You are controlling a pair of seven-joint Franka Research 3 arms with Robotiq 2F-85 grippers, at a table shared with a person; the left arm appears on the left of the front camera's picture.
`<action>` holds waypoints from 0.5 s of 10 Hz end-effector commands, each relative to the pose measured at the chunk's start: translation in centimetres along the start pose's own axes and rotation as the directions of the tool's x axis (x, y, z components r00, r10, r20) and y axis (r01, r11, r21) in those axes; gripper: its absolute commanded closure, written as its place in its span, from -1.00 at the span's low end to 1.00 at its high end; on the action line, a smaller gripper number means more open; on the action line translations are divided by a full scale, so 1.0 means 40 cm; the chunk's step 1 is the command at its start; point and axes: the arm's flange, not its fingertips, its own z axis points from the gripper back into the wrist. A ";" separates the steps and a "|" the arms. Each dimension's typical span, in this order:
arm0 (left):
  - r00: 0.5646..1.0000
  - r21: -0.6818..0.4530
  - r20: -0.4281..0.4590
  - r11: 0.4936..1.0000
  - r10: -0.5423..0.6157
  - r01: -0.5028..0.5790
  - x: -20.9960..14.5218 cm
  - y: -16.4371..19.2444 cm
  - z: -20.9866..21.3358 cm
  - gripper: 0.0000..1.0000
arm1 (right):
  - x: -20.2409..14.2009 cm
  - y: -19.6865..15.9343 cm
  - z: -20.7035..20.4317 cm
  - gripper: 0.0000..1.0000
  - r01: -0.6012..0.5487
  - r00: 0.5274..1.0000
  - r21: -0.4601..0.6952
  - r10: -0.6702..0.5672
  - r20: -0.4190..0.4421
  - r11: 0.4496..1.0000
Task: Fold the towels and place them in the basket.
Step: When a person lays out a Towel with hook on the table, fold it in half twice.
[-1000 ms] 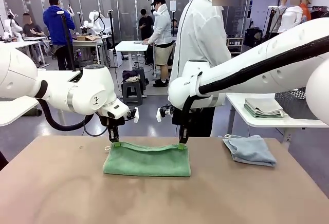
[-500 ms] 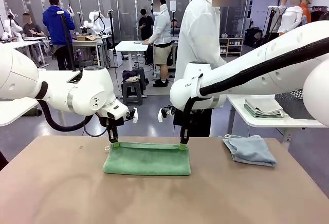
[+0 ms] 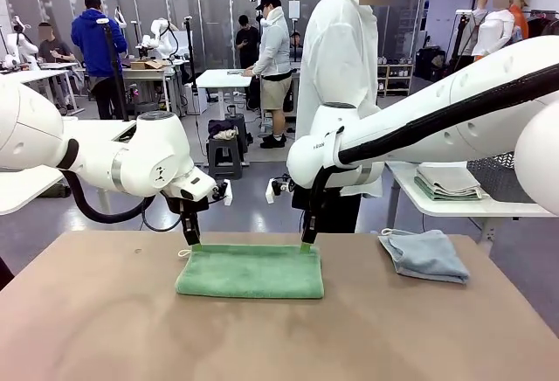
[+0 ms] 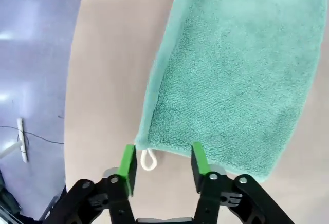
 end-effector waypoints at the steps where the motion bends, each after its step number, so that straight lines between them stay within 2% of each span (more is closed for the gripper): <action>1: 0.999 -0.013 0.034 1.000 -0.021 0.022 -0.036 -0.031 0.043 -0.48 | -0.017 0.030 0.028 -0.69 -0.022 1.000 0.021 0.021 0.019 1.000; 2: 0.997 -0.049 0.054 0.997 -0.063 0.066 -0.065 -0.052 0.093 -0.61 | -0.020 0.070 0.073 -0.37 -0.036 0.998 0.060 0.033 0.045 0.998; 3: 0.992 -0.063 0.074 0.992 -0.101 0.105 -0.110 -0.069 0.150 -0.86 | -0.030 0.121 0.123 -1.00 -0.021 0.999 0.079 0.017 0.048 0.997; 4: 0.985 -0.066 0.106 0.987 -0.136 0.144 -0.168 -0.082 0.204 -0.96 | -0.046 0.184 0.179 -1.00 0.010 0.997 0.079 -0.016 0.077 0.997; 5: 0.973 -0.059 0.159 0.982 -0.168 0.180 -0.214 -0.083 0.229 -0.96 | -0.060 0.234 0.217 -1.00 0.086 0.992 0.078 -0.092 0.084 0.993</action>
